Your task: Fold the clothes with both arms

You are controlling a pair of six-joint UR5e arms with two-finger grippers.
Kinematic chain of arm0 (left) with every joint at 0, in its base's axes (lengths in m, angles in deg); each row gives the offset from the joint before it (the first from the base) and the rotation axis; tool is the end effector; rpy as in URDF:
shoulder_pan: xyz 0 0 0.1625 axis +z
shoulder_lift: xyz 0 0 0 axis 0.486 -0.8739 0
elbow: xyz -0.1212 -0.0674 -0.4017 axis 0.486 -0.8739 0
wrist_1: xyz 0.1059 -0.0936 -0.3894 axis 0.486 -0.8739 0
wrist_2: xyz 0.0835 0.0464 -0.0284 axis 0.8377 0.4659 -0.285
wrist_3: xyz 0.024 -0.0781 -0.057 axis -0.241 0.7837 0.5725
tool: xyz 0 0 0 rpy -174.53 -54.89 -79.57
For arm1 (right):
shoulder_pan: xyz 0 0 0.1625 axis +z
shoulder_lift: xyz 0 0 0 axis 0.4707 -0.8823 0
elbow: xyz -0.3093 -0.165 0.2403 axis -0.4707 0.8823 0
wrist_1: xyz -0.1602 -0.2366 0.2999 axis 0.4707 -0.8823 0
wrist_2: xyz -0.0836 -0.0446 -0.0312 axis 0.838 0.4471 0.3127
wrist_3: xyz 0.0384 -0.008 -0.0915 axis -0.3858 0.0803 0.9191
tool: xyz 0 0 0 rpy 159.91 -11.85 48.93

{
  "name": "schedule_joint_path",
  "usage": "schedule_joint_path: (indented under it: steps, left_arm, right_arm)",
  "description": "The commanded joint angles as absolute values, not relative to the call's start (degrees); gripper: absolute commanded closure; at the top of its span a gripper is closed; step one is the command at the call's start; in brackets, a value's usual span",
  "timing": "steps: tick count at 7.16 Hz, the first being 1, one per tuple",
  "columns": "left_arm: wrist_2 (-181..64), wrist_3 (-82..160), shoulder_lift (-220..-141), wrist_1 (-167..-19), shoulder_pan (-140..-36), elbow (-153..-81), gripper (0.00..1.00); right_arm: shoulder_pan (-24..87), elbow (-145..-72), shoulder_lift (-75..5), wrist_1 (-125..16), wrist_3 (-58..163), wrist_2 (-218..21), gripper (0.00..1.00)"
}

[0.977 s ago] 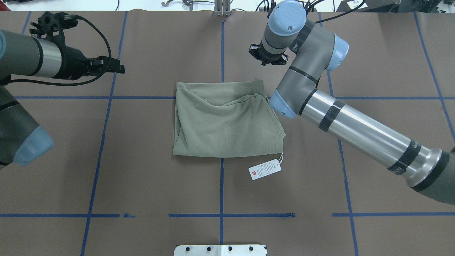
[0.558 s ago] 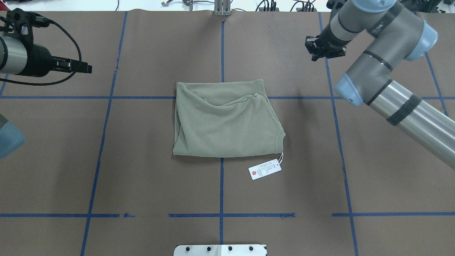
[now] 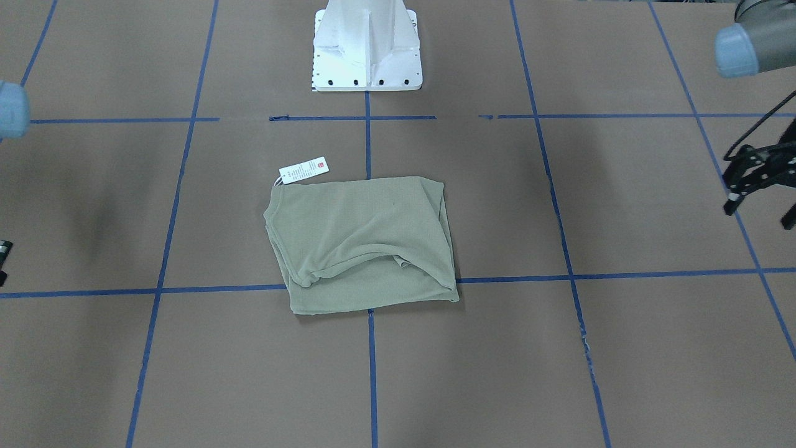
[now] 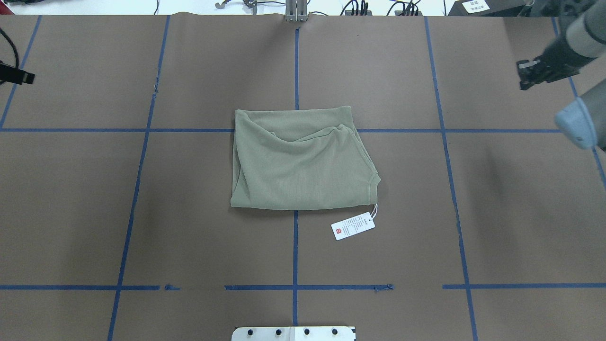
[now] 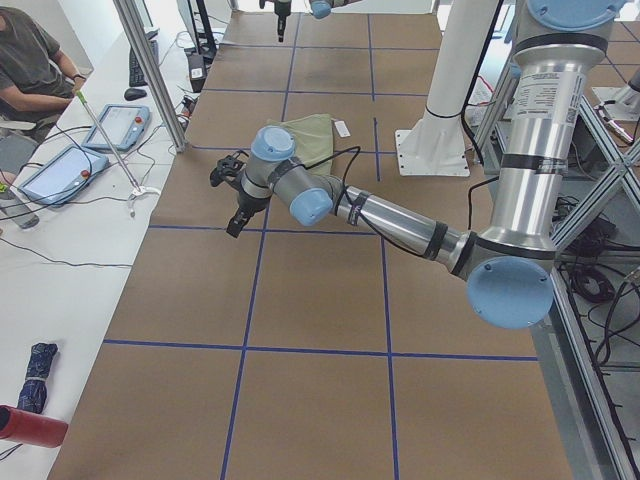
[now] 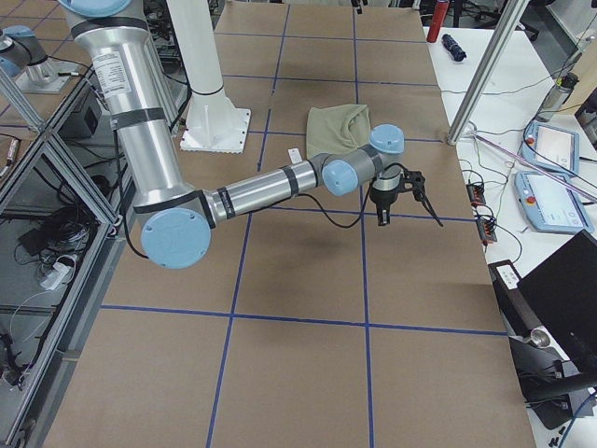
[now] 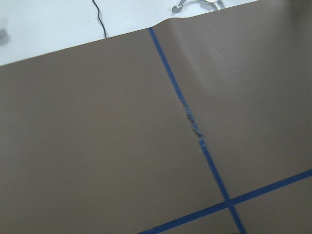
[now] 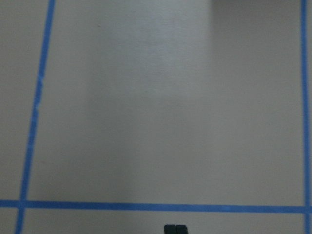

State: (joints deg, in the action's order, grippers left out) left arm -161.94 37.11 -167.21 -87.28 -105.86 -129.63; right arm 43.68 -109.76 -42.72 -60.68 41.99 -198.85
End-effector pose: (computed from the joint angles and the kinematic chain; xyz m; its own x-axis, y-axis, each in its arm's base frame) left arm 0.0506 -0.5465 0.4478 0.7297 0.3737 -0.5726 -0.0103 0.8433 0.5373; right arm -0.1116 -0.5892 0.4952 0.7712 -0.0362 0.6356 -0.0723 0.9869 0.1441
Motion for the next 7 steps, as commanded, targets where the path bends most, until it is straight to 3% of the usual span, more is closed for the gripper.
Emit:
schedule_joint_path:
  steps: [1, 2, 3, 6, 7]
  left_arm:
    - [-166.9, 18.8, -167.0, -76.4, -116.8, -128.6, 0.09]
    - [-167.2, 15.6, -166.7, -74.1, -119.1, -128.2, 0.0]
    - [-167.2, 13.5, -165.6, -72.5, -121.3, -128.1, 0.0]
    - [-167.4, 13.5, -164.8, -63.9, -121.8, -127.8, 0.0]
    - [-171.5, 13.9, -163.9, -63.7, -121.8, -123.6, 0.0]
  right_arm:
    - [55.1, -111.4, -47.8, -70.0, 64.8, -202.3, 1.0]
    - [59.2, -111.5, -48.2, -74.7, 72.4, -203.9, 0.18]
    - [61.6, -113.5, -49.7, -76.6, 74.9, -204.1, 0.0]
    - [61.8, -115.7, -53.8, -80.3, 73.7, -210.0, 0.0]
    - [61.8, -116.0, -53.9, -80.1, 73.5, -209.9, 0.0]
